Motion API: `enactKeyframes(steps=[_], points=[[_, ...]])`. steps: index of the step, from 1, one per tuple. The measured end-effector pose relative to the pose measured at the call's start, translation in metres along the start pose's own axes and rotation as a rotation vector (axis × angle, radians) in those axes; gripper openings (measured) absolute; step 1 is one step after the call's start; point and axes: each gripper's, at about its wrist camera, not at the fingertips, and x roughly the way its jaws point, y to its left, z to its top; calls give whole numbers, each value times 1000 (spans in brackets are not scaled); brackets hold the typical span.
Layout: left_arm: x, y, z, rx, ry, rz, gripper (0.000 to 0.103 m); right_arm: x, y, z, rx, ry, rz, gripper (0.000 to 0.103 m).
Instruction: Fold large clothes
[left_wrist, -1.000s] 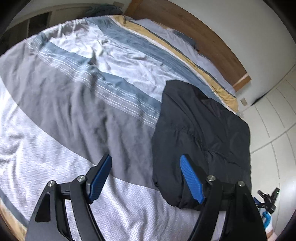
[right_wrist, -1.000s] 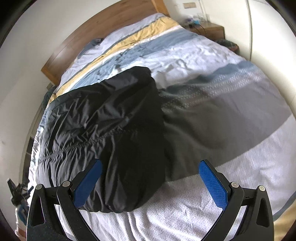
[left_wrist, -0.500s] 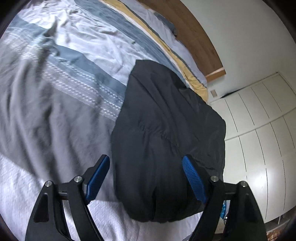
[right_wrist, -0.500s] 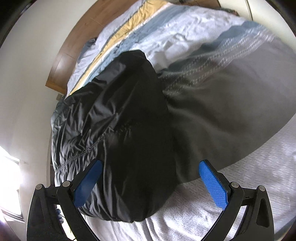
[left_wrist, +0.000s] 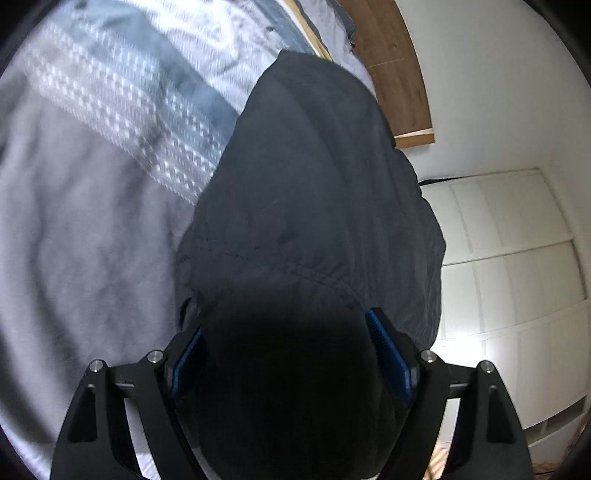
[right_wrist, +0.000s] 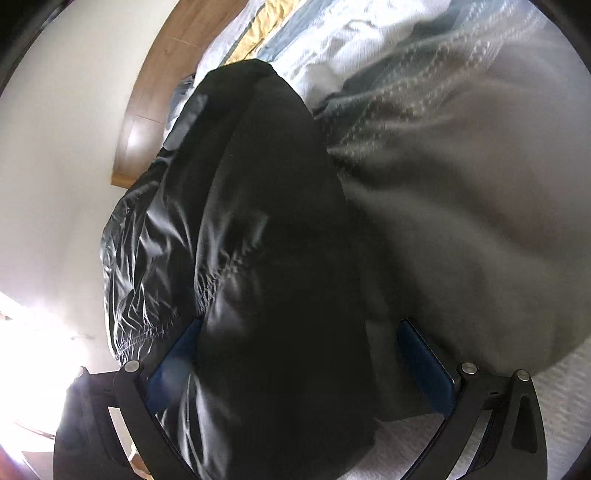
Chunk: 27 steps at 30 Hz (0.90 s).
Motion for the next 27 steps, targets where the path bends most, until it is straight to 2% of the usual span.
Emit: enactKeyframes(steps=[4,7,11,16,21,26,27], points=[[16,7,-5,-34,-4,-55,88,14,-3,0,9,24,58,103],[24,4,-7,-29,-2,-78,96,31,5,-1,-16,82,121,103],[33,-1,-7,-29,6,-78,99,53,24,-3,-55,146,175,103],[44,-6,-10,-40,12,-50,99,58,22,-5,-43,162,167,103],[55,-11,-12,-116,32,-17,99,69,28,-4,-19,191,107,103],[70,-33,-21,-59,19,47,98,76,39,-6,-29,191,49,103],[71,-36,-22,-49,15,59,95,76,41,-6,-33,185,41,103]])
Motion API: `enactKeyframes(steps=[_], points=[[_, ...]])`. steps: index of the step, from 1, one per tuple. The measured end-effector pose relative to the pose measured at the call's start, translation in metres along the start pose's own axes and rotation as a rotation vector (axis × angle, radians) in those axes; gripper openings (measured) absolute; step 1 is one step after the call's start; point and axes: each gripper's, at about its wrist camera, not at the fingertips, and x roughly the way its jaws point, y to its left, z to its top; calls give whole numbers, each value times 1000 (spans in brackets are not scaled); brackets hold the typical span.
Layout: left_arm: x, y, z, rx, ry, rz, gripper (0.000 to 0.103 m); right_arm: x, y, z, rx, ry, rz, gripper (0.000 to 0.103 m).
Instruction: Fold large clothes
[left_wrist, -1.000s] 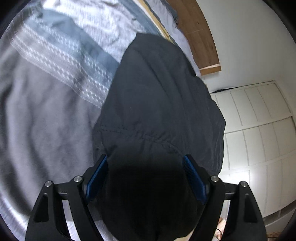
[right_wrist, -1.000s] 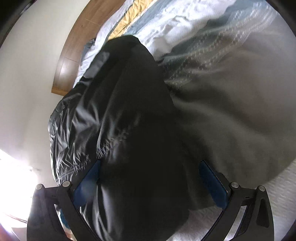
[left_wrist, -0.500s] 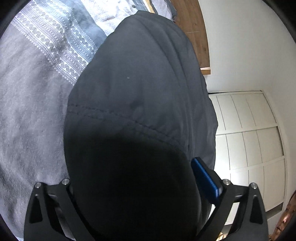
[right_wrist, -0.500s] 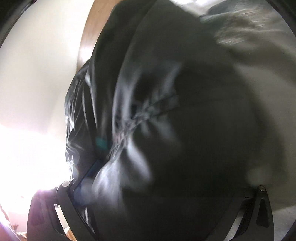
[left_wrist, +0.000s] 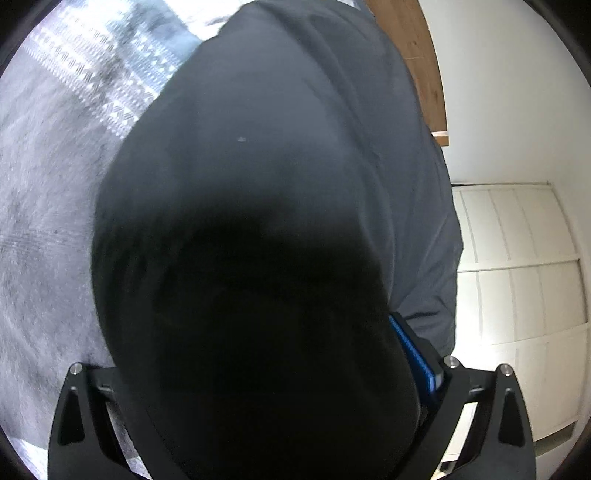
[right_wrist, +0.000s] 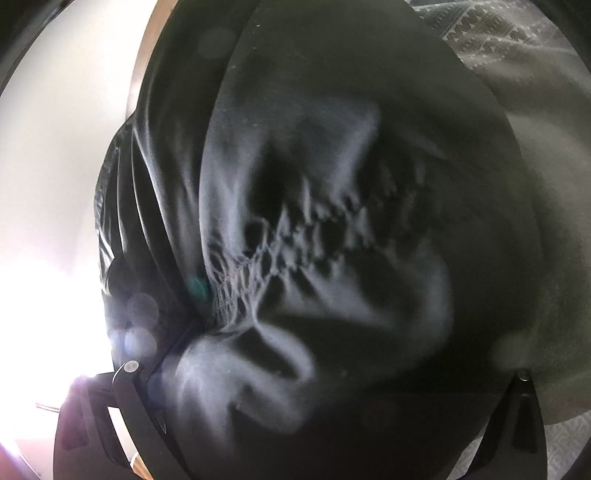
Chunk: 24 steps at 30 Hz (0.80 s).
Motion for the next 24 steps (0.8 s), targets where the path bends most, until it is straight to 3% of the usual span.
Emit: enactKeyframes(steps=[2,3,4,6,8,12,16,24], points=[[1,-10,-5,32,-20,47,80,0,5,-3,-2,-21,-15,96],[1,-16,-8,41,-31,58,65,0,11,-6,-15,-29,-6,82],[1,-23,-10,51,-41,62,49,-2,16,-9,-21,-38,5,74],[0,-37,-15,77,-53,60,32,-5,25,-15,-37,-50,26,50],[-3,-56,-20,105,-68,47,24,-10,35,-17,-59,-64,27,38],[-12,-88,-20,149,-102,-3,18,-23,73,-25,-154,-109,13,27],[-27,-131,-20,194,-143,-69,16,-41,117,-31,-228,-165,73,23],[-80,-212,-25,341,-180,-111,15,-85,209,-65,-413,-230,132,21]])
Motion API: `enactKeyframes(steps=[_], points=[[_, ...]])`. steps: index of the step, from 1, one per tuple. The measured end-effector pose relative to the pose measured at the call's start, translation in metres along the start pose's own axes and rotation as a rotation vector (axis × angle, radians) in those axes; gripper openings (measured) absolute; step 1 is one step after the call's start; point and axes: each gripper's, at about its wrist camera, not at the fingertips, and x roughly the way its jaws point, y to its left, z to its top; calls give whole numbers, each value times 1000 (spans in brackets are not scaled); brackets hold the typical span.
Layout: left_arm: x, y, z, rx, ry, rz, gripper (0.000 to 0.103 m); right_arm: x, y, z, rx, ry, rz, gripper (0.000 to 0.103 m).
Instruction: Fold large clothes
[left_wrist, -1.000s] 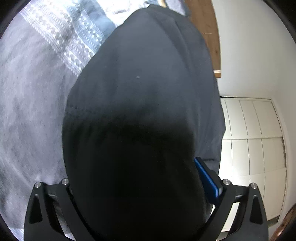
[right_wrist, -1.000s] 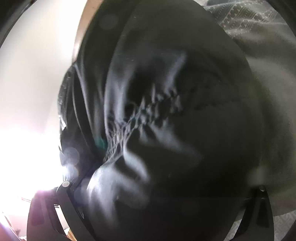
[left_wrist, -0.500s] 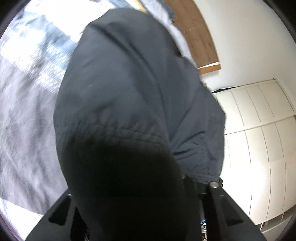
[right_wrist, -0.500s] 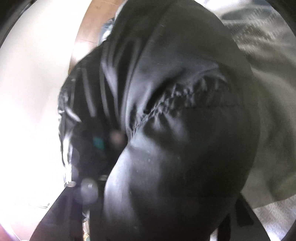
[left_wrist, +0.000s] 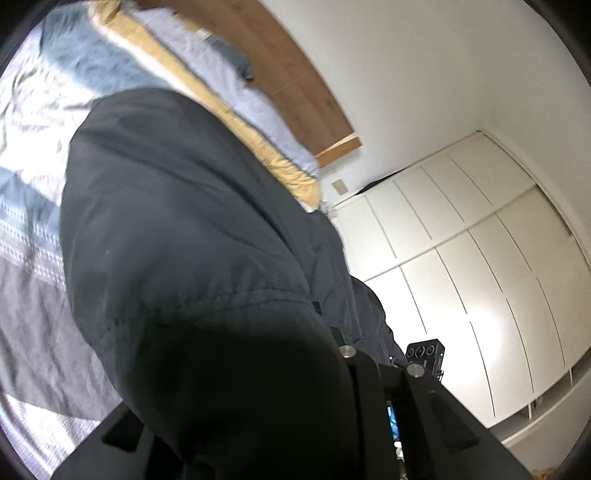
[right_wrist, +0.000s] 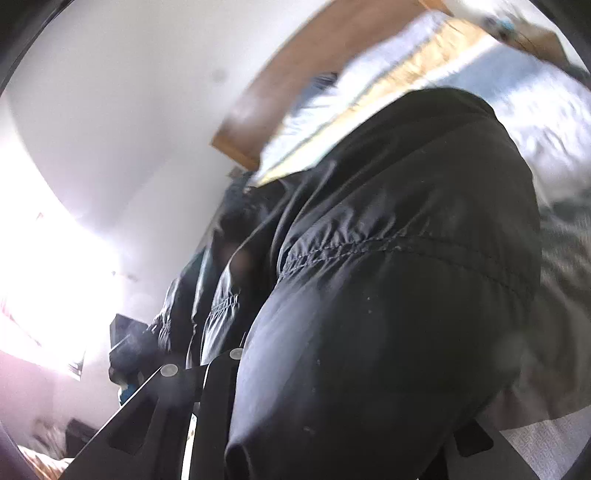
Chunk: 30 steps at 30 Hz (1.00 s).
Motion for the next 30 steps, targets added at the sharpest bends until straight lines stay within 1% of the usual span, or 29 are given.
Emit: enactKeyframes(steps=[3,5,7,8,10,11,14,16,18,19,20,22,23,24,25,26,27,30], points=[[-35,-23,-10,27,-13,-28,15,-22,24,-11,-23,-12,35,21],[-59,-29,-20,41,-21,-42,15,-37,33,-21,-34,-12,53,21],[-81,-26,-32,54,-23,-37,15,-55,34,-36,-31,-16,75,22],[-85,-26,-36,58,-21,-31,15,-60,34,-47,-21,-15,80,22],[-88,-11,-50,43,-4,-12,15,-64,27,-66,-1,-9,69,22],[-83,-5,-55,34,8,6,15,-62,25,-69,20,-3,60,22],[-70,31,-80,18,70,109,15,-50,-2,-103,80,50,-17,22],[-66,65,-100,22,133,215,15,-43,-26,-128,129,97,-69,22],[-58,91,-113,41,184,348,16,-41,-50,-147,182,121,-127,25],[-56,98,-118,48,197,384,16,-43,-57,-155,193,125,-152,26],[-54,106,-123,48,207,414,17,-45,-64,-160,204,130,-182,28],[-51,117,-121,31,210,445,27,-44,-74,-159,213,147,-235,34],[-55,124,-123,20,211,462,30,-44,-76,-162,202,159,-280,41],[-62,122,-124,16,212,473,37,-44,-76,-161,201,165,-304,50],[-59,124,-122,8,210,488,41,-45,-75,-163,199,173,-330,52],[-57,126,-116,1,207,491,42,-44,-75,-164,192,180,-357,61],[-69,129,-126,-13,207,491,44,-47,-75,-163,189,183,-386,69],[-71,133,-119,-56,199,503,47,-54,-78,-152,193,186,-422,75]])
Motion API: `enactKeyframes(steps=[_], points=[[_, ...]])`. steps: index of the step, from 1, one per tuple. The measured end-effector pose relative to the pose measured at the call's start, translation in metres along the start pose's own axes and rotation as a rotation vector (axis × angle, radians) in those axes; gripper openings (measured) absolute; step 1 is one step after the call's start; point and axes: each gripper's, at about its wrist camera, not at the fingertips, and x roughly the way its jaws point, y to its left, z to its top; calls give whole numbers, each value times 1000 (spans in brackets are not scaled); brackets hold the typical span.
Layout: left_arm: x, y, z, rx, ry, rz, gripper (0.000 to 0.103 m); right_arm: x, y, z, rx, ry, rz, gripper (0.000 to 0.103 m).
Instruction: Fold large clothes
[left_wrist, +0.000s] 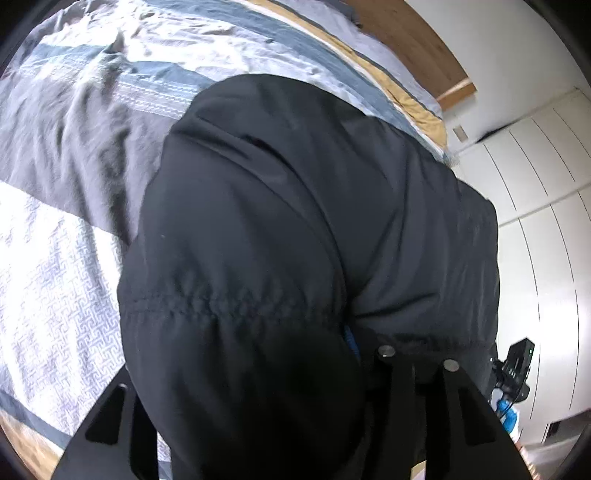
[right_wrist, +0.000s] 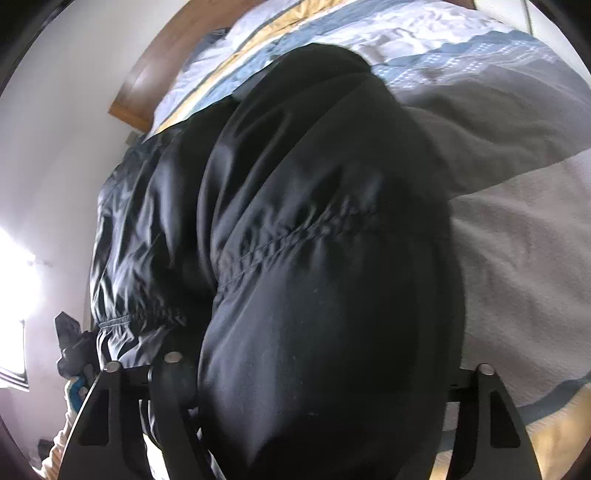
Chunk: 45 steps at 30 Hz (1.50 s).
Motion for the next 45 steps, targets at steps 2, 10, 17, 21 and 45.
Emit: enactKeyframes(steps=[2,10,17,21,45], points=[[-9,-3,-2,-3,-8,11,48,-1,-3,5,-7,5,-24,78],[-49,12,16,-47,-73,16,48,-32,14,30,-7,-17,-109,82],[-89,27,12,-47,-87,33,48,-69,11,55,-5,-25,-188,82],[-116,37,19,-89,-150,68,53,-101,7,56,4,-57,-223,82],[-120,-42,-55,134,-176,229,53,-92,118,-15,-275,-144,-288,86]])
